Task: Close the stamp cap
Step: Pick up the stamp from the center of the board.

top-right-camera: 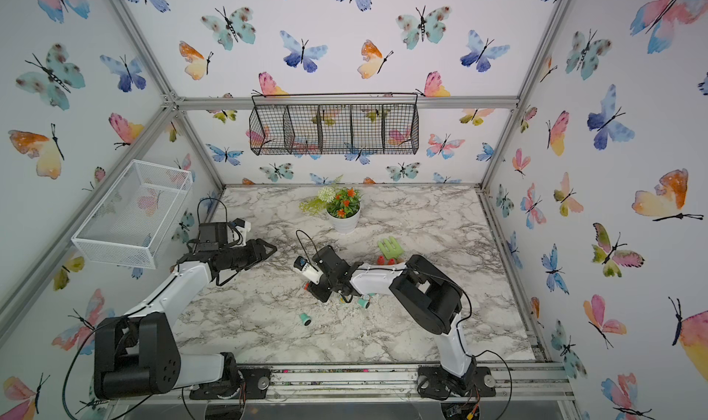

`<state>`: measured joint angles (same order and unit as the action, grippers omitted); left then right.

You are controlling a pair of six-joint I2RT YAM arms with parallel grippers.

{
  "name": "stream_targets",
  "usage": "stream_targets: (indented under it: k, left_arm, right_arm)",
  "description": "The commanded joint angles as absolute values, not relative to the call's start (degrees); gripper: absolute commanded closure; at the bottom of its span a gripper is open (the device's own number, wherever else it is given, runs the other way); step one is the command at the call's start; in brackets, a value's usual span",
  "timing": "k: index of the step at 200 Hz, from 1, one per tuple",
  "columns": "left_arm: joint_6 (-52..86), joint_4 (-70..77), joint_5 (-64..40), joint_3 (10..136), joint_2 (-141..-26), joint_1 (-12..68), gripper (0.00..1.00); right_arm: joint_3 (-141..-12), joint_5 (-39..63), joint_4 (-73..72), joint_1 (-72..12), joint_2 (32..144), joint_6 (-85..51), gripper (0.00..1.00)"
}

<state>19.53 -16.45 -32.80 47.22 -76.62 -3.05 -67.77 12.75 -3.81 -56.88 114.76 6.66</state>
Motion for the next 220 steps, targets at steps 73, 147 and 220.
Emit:
stream_targets:
  k: [73,147,220]
  left_arm:
    - [19.59,-15.46,-34.54,46.49,-75.02,-3.60,0.42]
    - [19.60,-15.33,-34.54,46.49,-74.97,-3.78,0.42]
    - [19.57,-15.34,-34.63,46.32,-74.72,-3.87,0.42]
  right_arm:
    - [-69.87,13.28,-2.73,-57.39,118.20,6.59,0.70]
    - [-71.01,13.22,-1.90,-57.48,119.73,6.85,0.73]
    - [-70.21,13.32,-2.78,-57.57,117.21,6.59,0.82]
